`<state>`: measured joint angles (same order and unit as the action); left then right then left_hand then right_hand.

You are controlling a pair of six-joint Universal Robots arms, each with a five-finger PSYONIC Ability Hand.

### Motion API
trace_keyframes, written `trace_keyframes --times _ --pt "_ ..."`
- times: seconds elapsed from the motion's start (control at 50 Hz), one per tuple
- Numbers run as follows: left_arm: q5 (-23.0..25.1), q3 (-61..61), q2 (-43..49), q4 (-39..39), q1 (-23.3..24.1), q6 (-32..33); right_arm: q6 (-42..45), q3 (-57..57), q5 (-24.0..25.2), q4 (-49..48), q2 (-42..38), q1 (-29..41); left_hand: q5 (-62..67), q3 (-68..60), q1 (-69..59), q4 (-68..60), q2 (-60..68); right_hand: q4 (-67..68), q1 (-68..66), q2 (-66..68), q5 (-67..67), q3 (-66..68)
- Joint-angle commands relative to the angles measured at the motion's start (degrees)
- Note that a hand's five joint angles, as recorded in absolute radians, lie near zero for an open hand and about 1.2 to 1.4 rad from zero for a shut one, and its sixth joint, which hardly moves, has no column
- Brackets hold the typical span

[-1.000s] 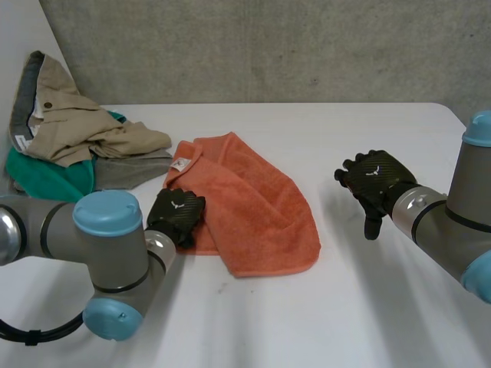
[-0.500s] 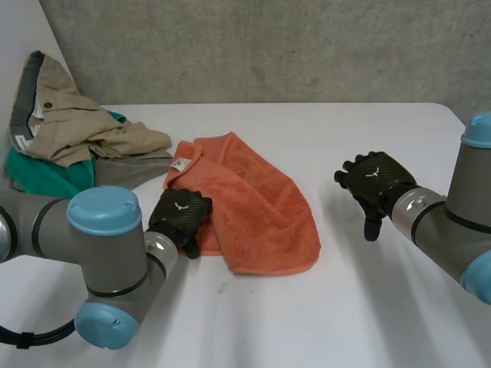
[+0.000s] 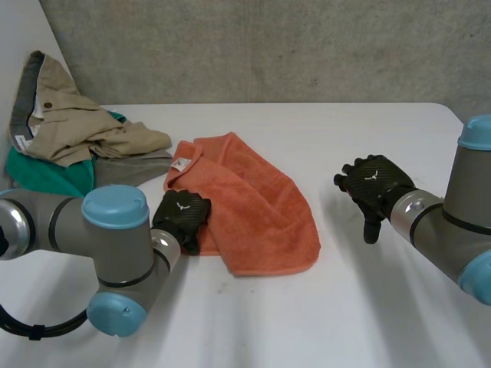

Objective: Fold the laundry.

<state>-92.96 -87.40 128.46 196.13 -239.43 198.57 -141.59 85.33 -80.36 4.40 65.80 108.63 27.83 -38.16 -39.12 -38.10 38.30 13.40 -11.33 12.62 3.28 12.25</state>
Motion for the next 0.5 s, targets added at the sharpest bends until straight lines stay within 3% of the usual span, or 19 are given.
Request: trace_keyframes --times 0.02,0.18,0.32,0.5 --pt "0.0 0.9 0.6 0.4 0.0 0.1 0.0 0.0 -0.1 0.0 -0.1 0.0 18.6 -18.3 -17.3 -18.3 18.1 -3.4 1.3 -2.6 -3.3 -2.3" --pt "0.0 2.1 2.4 0.3 0.0 0.6 0.0 0.0 -0.1 0.0 -0.3 0.0 42.0 -41.6 -40.7 -41.7 41.5 -3.4 1.3 -2.6 -3.3 -2.3" --pt "-0.1 2.4 1.9 -0.1 -0.4 3.0 0.0 -0.2 -0.1 0.0 -0.2 -0.1 42.2 -41.8 -40.9 -41.9 41.7 -3.4 1.3 -2.6 -3.3 -2.3" --pt "-0.5 0.5 -16.0 -0.1 -0.6 2.7 -4.0 -2.3 0.0 0.7 0.1 0.0 42.2 -41.8 -40.9 -41.9 41.7 -3.4 1.3 -2.6 -3.3 -2.3"
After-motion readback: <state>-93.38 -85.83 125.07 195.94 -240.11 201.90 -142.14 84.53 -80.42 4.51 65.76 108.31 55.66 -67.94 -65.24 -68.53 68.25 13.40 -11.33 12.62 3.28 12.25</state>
